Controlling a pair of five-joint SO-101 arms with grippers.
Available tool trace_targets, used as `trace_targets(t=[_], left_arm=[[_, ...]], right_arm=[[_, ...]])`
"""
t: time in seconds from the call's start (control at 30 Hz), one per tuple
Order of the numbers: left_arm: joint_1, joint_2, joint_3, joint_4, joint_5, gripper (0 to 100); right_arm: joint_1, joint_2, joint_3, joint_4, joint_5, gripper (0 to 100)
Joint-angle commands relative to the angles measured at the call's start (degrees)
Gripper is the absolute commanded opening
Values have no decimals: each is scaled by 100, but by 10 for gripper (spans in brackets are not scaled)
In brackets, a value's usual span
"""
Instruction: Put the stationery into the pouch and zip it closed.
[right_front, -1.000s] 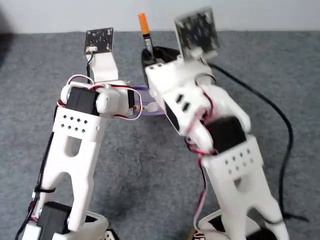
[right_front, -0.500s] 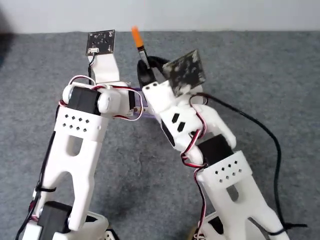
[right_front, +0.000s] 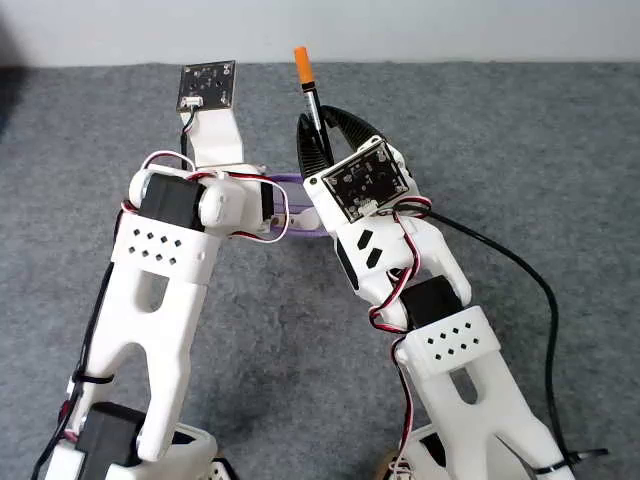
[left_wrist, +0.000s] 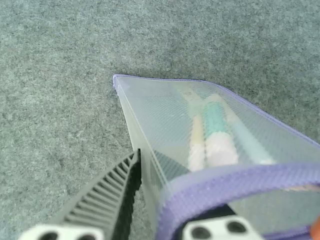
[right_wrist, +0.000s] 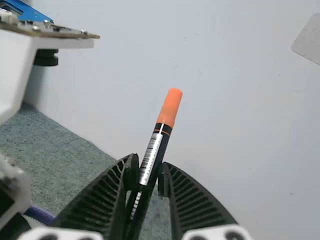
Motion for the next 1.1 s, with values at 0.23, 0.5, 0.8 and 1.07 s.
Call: trace_targets(t=[0.23,0.5,0.8,1.07], left_arm=[[-26,0,4,-62,-88,33],[-26,0,-4,-35,-88,33],[-18,0,-4,-62,-88,33],[-18,0,-4,-62,-88,33]], right_arm=[[-224,347,396,-1965,167,8],[-224,-57,1196,-2510,404,8],[-242,-2220,1407,-391,378,8],[-338,-3266,1415,725,246,8]])
